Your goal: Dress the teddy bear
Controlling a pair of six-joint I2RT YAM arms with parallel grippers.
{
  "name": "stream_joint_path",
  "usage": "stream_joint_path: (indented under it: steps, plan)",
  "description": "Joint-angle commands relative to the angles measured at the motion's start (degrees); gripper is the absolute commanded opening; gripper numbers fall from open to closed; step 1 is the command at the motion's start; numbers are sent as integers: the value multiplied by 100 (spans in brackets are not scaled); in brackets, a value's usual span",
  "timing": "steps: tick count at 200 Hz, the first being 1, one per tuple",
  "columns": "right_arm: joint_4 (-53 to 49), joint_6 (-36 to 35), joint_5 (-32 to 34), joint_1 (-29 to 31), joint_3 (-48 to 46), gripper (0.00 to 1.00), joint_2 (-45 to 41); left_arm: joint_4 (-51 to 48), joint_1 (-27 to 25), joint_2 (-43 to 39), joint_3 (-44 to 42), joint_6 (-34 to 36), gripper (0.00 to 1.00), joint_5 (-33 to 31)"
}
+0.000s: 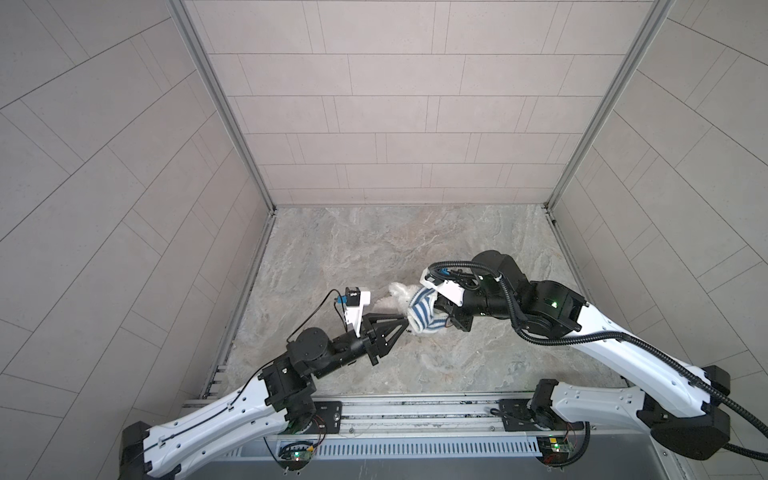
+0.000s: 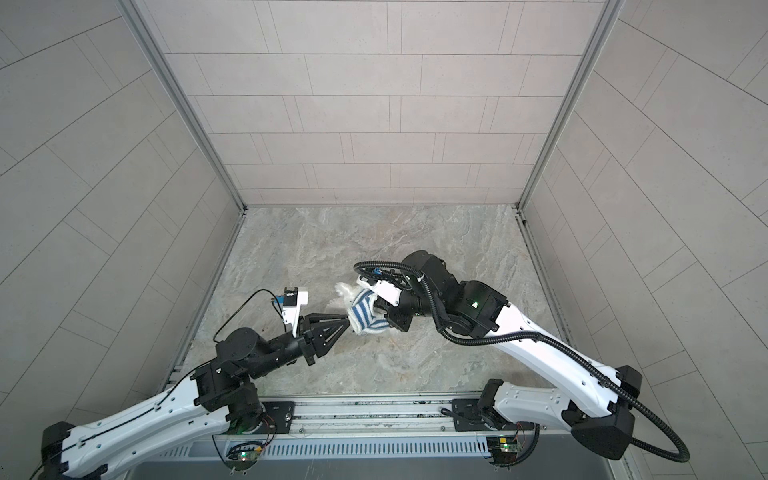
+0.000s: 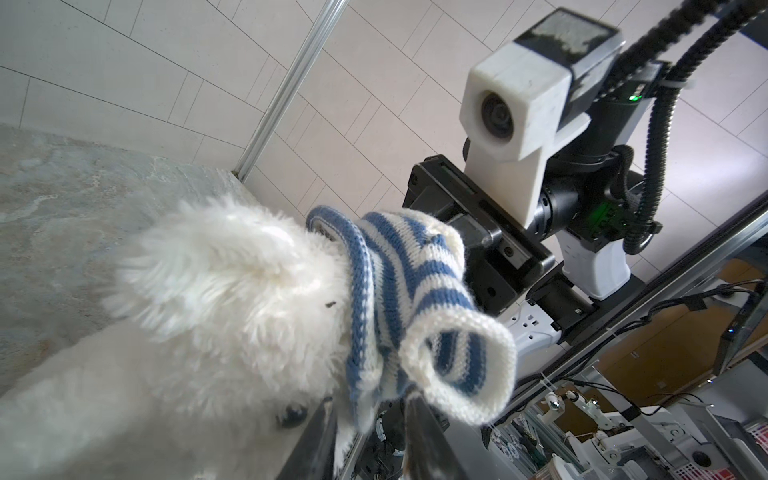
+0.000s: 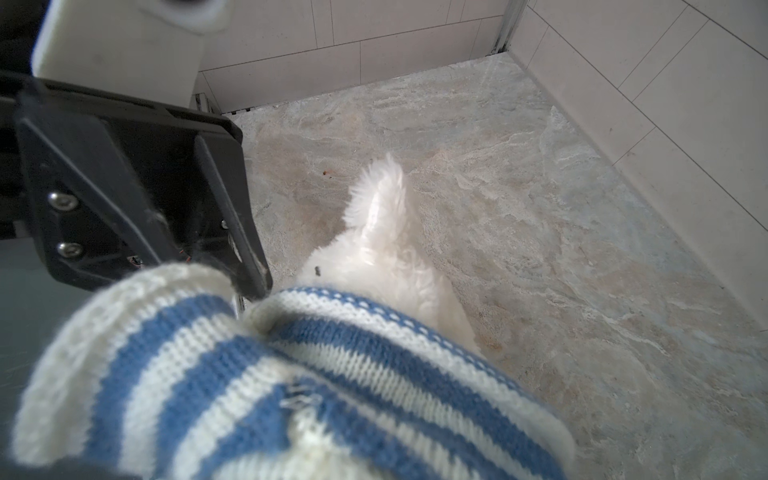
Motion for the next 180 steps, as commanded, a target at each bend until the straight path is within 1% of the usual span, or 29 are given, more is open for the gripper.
stream_joint_path:
  steps: [1, 30, 56, 73, 91, 107, 120, 136, 146, 180]
  plan:
    - [226, -131, -137, -18, -38, 0, -188, 210, 28, 123, 249, 94, 31, 39]
    - [275, -117, -192, -17, -95, 0, -191, 324, 33, 321, 280, 89, 26, 73]
    - [294, -108, -156, -20, -125, 0, -189, 423, 26, 457, 328, 102, 25, 151]
    - [256, -117, -134, -11, -112, 0, -185, 433, 27, 506, 343, 104, 23, 147]
    - [145, -176, -103, -12, -84, 0, -161, 475, 32, 529, 347, 85, 16, 147]
    - [52, -249, -95, -2, -62, 0, -152, 406, 37, 463, 388, 92, 8, 124]
    - [-39, -343, -57, 22, -56, 0, -167, 177, 40, 322, 439, 129, 0, -28]
    - [-202, -533, -5, 81, -36, 0, -210, -520, 46, 130, 618, 206, 0, -459]
    - [-285, -638, 7, 114, -48, 0, -249, -922, 94, 65, 731, 229, 0, -622]
    - [-348, -957, 153, 305, -152, 0, -389, -1566, 531, -28, 839, -139, 0, -777]
